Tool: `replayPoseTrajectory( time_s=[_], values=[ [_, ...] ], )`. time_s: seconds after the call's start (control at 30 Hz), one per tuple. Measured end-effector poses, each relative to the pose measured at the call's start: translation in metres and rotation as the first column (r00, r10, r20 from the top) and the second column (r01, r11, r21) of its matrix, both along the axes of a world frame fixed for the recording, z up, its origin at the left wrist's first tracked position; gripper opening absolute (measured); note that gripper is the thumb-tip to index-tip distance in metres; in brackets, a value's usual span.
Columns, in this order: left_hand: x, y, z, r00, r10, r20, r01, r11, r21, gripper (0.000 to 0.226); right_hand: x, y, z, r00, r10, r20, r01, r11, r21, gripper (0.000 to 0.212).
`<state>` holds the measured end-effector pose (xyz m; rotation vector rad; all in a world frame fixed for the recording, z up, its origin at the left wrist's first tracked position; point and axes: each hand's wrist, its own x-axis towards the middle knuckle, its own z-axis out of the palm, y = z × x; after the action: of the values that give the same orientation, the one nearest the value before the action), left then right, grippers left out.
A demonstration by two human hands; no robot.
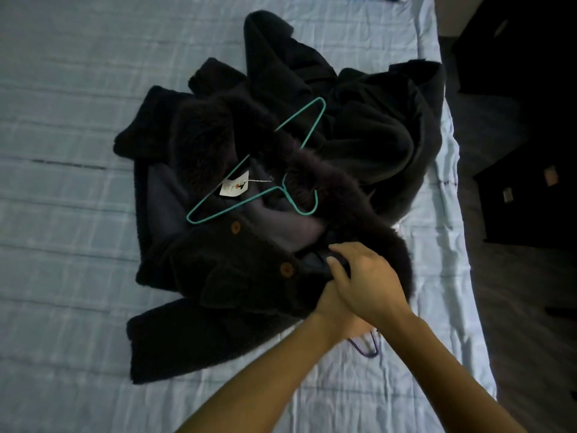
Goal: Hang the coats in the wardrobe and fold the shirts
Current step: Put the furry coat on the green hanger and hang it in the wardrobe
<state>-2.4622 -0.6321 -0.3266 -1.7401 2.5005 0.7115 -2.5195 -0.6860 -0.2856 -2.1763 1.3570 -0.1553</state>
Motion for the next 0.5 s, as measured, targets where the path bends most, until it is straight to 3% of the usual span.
replayPoseTrajectory(
  time_s=[0.03, 0.17, 0.33, 0.5],
  values=[
    [0.016, -0.007, 0.007, 0.996, 0.073, -0.049, -0.067, 0.991, 0.117, 0.066, -0.001, 0.000, -0.001, 1.000, -0.023, 0.018, 0.023, 1.000, 0.015, 0.032],
    [0.093, -0.017, -0.002, 0.989, 0.109, 0.101, -0.125, 0.978, 0.168, 0.051, 0.007, 0.000, -0.007, 0.983, -0.149, 0.108, 0.134, 0.982, 0.136, 0.031],
    [0.187, -0.040, 0.001, 0.918, 0.212, 0.336, -0.227, 0.974, 0.004, 0.038, 0.048, 0.001, -0.019, 0.903, -0.362, 0.230, 0.256, 0.885, 0.390, 0.026],
    [0.223, -0.072, 0.006, 0.866, 0.333, 0.374, -0.312, 0.943, -0.119, 0.035, 0.107, -0.005, -0.043, 0.897, -0.372, 0.239, 0.221, 0.846, 0.486, 0.033]
  ],
)
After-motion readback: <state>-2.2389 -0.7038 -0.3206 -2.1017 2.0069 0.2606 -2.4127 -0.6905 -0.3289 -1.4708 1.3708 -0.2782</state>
